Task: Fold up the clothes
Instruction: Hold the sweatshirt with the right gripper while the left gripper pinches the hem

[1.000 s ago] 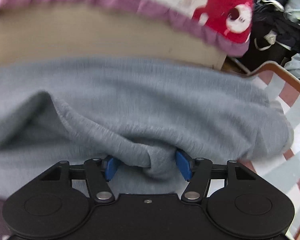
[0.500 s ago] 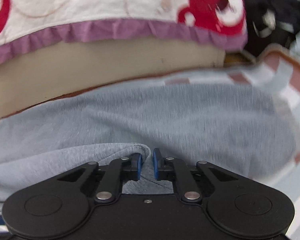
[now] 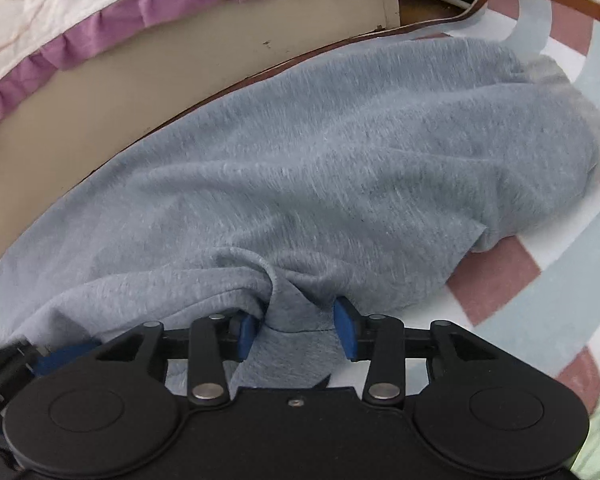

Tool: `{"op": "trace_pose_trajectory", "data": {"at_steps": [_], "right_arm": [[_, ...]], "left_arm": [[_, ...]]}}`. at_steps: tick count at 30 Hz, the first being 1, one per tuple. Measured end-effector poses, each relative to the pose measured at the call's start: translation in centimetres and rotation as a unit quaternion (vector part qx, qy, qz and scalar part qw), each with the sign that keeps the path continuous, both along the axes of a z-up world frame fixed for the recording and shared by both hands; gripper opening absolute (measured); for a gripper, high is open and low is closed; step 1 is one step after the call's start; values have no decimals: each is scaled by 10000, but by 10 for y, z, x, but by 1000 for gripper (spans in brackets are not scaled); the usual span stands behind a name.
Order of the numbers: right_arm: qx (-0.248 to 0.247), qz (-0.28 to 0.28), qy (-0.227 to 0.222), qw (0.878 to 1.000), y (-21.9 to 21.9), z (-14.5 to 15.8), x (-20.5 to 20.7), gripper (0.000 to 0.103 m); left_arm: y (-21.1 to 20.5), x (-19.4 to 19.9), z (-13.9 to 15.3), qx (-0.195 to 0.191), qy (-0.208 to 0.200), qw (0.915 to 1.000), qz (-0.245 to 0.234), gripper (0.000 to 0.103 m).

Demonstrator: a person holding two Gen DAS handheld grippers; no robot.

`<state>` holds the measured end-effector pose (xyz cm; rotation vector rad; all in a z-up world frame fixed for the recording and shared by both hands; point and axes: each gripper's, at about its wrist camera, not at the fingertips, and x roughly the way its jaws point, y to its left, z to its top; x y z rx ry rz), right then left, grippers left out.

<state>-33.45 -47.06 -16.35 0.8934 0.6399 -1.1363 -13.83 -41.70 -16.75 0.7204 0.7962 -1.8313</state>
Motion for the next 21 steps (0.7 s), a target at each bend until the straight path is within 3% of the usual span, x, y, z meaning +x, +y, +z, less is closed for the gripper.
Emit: {"op": "trace_pose_trajectory", "data": {"at_steps": [1,3,4,5,6,8,11,14,15,16,18,20,21], "right_arm": [[-144,33,-95,9998,2,3,-1,20],[-515,149,-321,9980,10,14,-6,18],[-721,267,-403,9962,15,20,-9,18],[-803,352,-401,9953,19,23,-11,18],[-864,429,-385,9946,23,25,-13,17],[-986,584,-352,9928,31,30,-16,17],[-1037,691,-197,9920,40,33,-21,16],[-739,583,151,9954,43,30,-25,16],[-539,492,259,9970,43,27,-27,18],[-352,356,325,9982,44,24,-28,30],[-48,151,310,9994,47,19,-30,42],[179,57,114,9998,50,16,-31,42],[228,29,-96,9997,51,15,-31,45]], "left_arm": [[1,-1,-4,18,4,10000,5,71],[2,-3,-5,-56,3,10000,42,66],[1,-3,-5,-57,52,9999,85,57],[0,-3,-5,-58,102,9998,128,21],[-1,0,-4,35,245,9996,149,3],[-4,5,-4,241,549,9980,187,3],[11,0,6,112,645,9978,-111,2],[30,-10,20,10,733,9964,-413,2],[35,-15,21,18,643,9967,-498,2],[37,-22,17,93,491,9971,-570,2],[39,-36,10,255,176,9970,-711,2],[39,-49,3,550,9,9949,-840,1],[37,-52,0,795,186,9930,-850,1]]}}
